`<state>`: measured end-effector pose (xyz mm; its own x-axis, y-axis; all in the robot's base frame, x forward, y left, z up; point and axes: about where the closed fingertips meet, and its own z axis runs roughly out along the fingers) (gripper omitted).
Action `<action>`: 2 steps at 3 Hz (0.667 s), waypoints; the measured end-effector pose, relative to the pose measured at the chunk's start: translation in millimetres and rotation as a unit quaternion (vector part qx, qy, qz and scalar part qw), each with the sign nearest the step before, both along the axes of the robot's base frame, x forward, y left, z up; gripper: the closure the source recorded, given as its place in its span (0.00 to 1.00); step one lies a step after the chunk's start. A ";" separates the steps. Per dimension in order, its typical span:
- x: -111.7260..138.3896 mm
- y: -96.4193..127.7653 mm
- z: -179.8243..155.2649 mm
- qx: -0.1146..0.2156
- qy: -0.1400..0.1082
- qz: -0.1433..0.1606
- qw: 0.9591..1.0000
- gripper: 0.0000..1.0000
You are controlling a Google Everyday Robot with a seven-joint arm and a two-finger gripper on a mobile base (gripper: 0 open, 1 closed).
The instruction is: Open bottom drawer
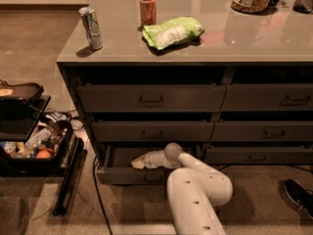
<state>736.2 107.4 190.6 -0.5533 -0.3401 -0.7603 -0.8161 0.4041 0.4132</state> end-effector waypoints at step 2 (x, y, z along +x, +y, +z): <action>-34.4 -6.2 5.7 0.032 -0.011 -0.005 0.999 1.00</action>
Offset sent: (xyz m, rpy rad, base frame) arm -0.0617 -0.0157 0.0158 0.0980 -0.0406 -0.0259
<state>701.9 101.2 196.2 -0.5388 -0.2850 -0.7928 -0.8216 0.3856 0.4198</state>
